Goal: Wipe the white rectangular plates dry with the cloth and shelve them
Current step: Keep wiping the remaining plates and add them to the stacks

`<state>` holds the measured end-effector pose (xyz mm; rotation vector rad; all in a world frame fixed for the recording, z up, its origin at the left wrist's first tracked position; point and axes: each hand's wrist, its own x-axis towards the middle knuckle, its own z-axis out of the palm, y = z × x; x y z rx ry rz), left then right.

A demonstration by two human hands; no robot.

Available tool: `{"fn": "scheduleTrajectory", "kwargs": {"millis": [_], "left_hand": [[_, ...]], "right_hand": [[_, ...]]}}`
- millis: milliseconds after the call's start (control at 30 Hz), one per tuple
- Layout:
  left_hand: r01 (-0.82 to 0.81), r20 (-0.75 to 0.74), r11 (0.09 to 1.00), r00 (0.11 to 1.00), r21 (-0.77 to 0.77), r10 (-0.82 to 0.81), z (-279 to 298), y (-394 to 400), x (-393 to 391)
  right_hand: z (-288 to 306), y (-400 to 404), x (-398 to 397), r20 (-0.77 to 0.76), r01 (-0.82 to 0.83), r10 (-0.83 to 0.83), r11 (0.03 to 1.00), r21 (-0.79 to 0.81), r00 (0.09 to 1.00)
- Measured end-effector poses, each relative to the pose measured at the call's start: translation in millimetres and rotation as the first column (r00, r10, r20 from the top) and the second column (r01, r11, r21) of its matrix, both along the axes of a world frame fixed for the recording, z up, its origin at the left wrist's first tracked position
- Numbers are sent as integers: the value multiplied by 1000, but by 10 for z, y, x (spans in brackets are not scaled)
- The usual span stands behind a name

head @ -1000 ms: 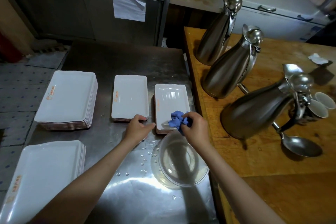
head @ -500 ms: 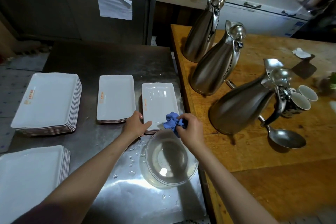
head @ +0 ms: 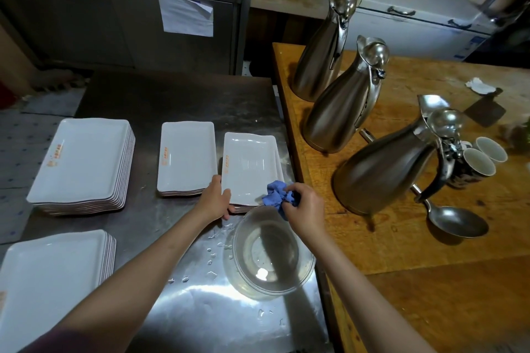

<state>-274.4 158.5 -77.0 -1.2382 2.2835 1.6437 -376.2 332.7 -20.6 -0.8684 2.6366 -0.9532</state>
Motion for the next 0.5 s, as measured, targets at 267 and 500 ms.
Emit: {"fn": "scheduleTrajectory", "kwargs": {"millis": [267,500], "left_hand": [[-106,-72,992,991,63,110,51,12,53],[-155,-154,983,974,99,169,145,-22,83]], "right_hand": [[42,0,-31,8,15,-15,999,-34,1000],[152,10,-55,-17,26,-27,997,-77,999]]}}
